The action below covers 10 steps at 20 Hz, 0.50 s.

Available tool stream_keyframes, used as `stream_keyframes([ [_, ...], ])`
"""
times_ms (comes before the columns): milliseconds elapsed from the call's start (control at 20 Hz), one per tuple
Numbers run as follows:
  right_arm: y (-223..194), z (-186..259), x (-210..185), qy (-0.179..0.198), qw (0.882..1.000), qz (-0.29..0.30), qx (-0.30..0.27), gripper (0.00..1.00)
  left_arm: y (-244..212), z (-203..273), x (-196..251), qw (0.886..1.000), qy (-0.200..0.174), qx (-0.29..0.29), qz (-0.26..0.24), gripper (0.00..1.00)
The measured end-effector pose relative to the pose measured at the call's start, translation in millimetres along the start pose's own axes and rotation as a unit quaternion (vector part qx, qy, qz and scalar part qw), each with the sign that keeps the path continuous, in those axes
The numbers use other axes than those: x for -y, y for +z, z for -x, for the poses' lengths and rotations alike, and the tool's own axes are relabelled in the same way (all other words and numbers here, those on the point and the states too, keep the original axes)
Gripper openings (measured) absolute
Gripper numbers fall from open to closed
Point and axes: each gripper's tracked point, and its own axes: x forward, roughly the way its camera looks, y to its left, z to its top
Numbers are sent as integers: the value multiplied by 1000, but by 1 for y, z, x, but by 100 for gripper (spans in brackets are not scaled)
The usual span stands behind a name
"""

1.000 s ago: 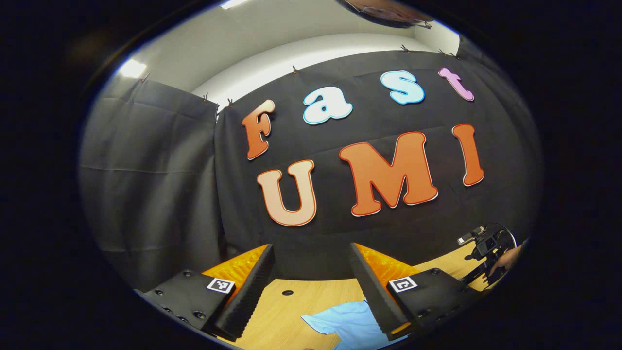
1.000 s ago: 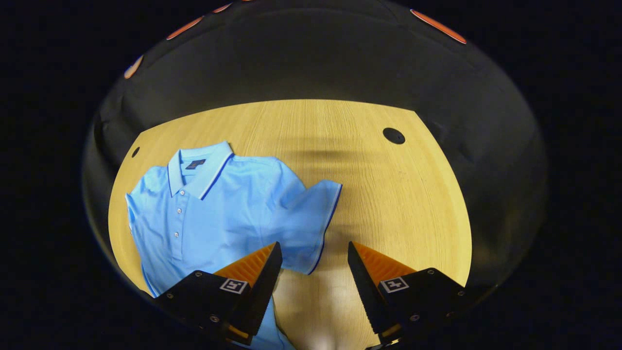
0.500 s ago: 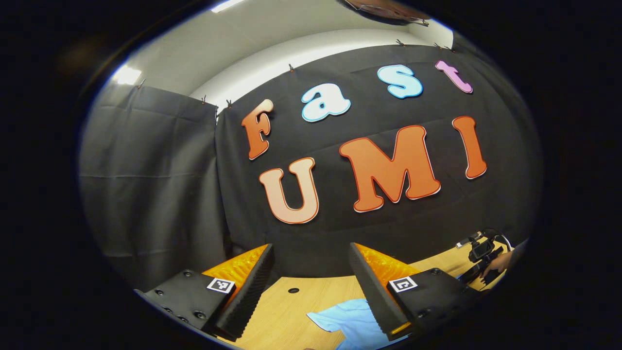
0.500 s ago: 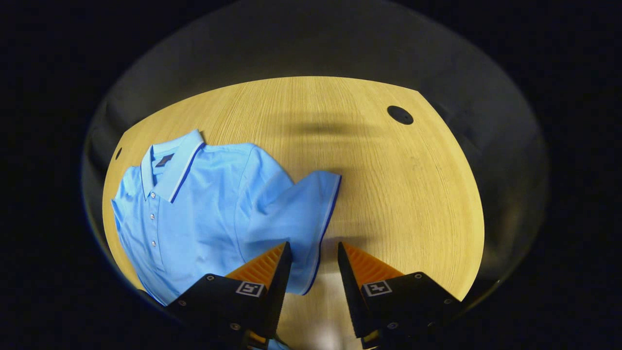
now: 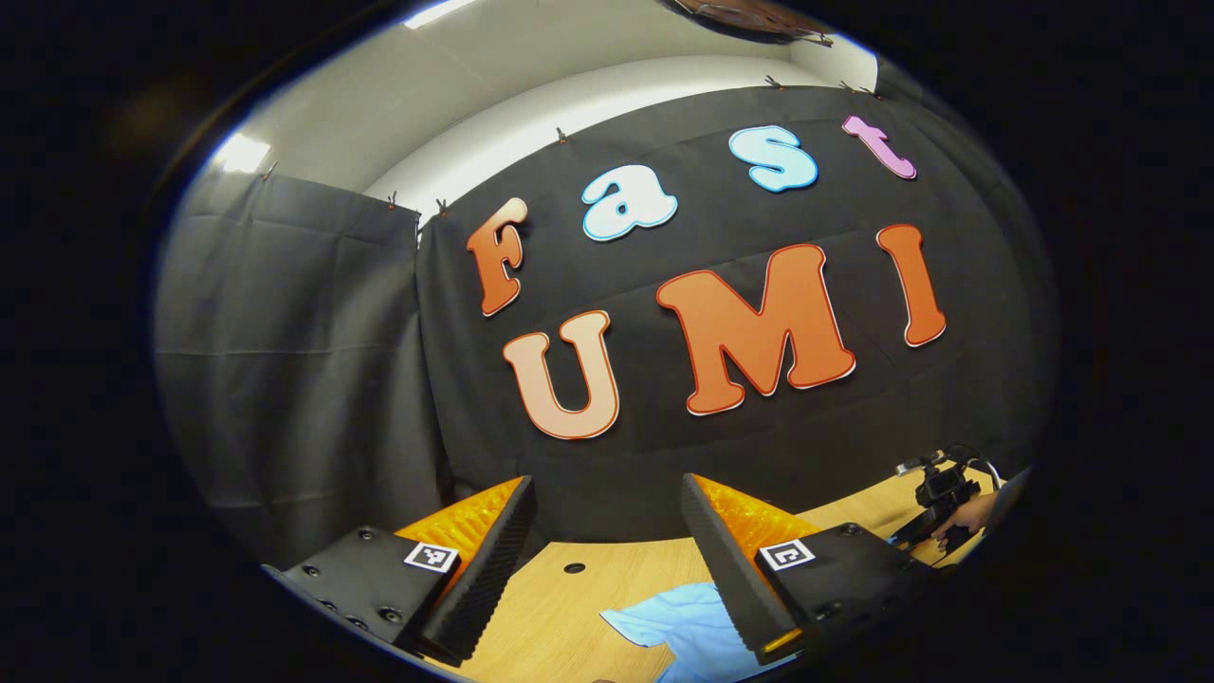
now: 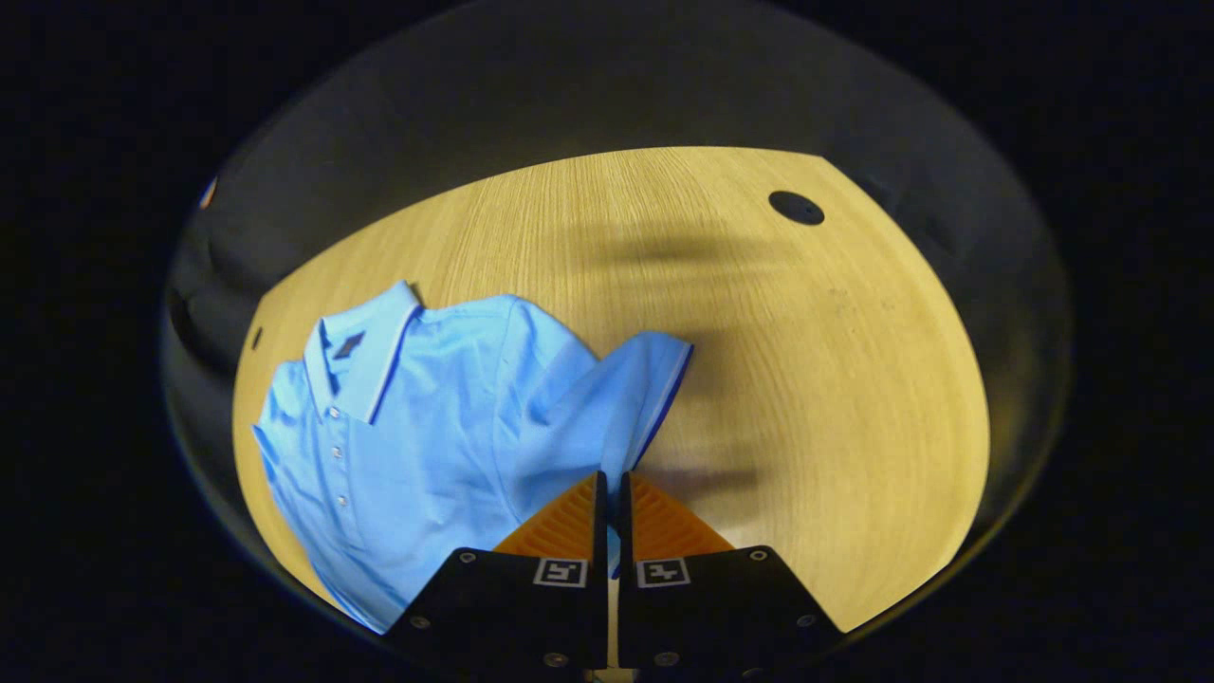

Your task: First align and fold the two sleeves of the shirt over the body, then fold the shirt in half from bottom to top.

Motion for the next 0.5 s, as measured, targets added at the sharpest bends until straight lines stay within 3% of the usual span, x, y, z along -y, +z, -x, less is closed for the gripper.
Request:
stream_keyframes([
  [150, 22, 18, -19, 35, 998, 5, 51, 4, -1, 2, -3, 1000, 3, -7, 1, 100],
  [500, 20, 33, -85, 88, 991, 77, 65, 4, -11, -3, -12, 1000, 10, -14, 11, 100],
])
